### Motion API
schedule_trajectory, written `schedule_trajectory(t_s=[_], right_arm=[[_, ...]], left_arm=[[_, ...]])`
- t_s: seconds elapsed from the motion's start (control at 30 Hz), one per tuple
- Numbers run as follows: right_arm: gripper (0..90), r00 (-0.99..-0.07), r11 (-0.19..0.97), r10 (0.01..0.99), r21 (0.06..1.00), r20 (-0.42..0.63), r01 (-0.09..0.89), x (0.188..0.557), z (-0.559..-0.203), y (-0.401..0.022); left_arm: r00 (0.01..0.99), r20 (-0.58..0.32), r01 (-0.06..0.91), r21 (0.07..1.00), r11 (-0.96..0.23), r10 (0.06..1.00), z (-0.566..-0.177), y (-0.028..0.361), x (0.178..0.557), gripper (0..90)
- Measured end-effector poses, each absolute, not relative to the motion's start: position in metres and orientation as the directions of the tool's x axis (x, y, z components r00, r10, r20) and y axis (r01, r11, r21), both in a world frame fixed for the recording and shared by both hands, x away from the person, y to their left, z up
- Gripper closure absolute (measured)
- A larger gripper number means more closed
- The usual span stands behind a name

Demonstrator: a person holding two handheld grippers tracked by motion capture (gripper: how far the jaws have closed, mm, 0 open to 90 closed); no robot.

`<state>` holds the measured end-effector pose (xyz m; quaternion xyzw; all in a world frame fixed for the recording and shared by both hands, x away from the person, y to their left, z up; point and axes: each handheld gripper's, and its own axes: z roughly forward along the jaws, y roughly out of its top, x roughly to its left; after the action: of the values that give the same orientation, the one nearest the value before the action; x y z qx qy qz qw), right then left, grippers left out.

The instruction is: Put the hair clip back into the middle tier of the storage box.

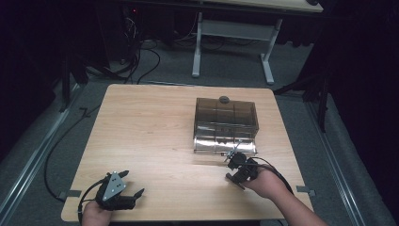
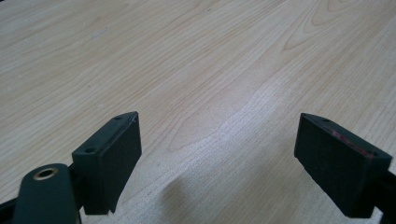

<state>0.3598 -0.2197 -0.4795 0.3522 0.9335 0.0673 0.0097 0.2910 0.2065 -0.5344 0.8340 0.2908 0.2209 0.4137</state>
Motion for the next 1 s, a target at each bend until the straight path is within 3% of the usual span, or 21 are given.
schedule_trajectory(t_s=[1.0], right_arm=[[81.8,-0.734,0.720,0.679,0.172,0.030,0.672,0.365,-0.461,-0.231]], left_arm=[[0.727,0.129,0.300,0.823,-0.481,0.674,-0.534,0.206,0.291,15.1]])
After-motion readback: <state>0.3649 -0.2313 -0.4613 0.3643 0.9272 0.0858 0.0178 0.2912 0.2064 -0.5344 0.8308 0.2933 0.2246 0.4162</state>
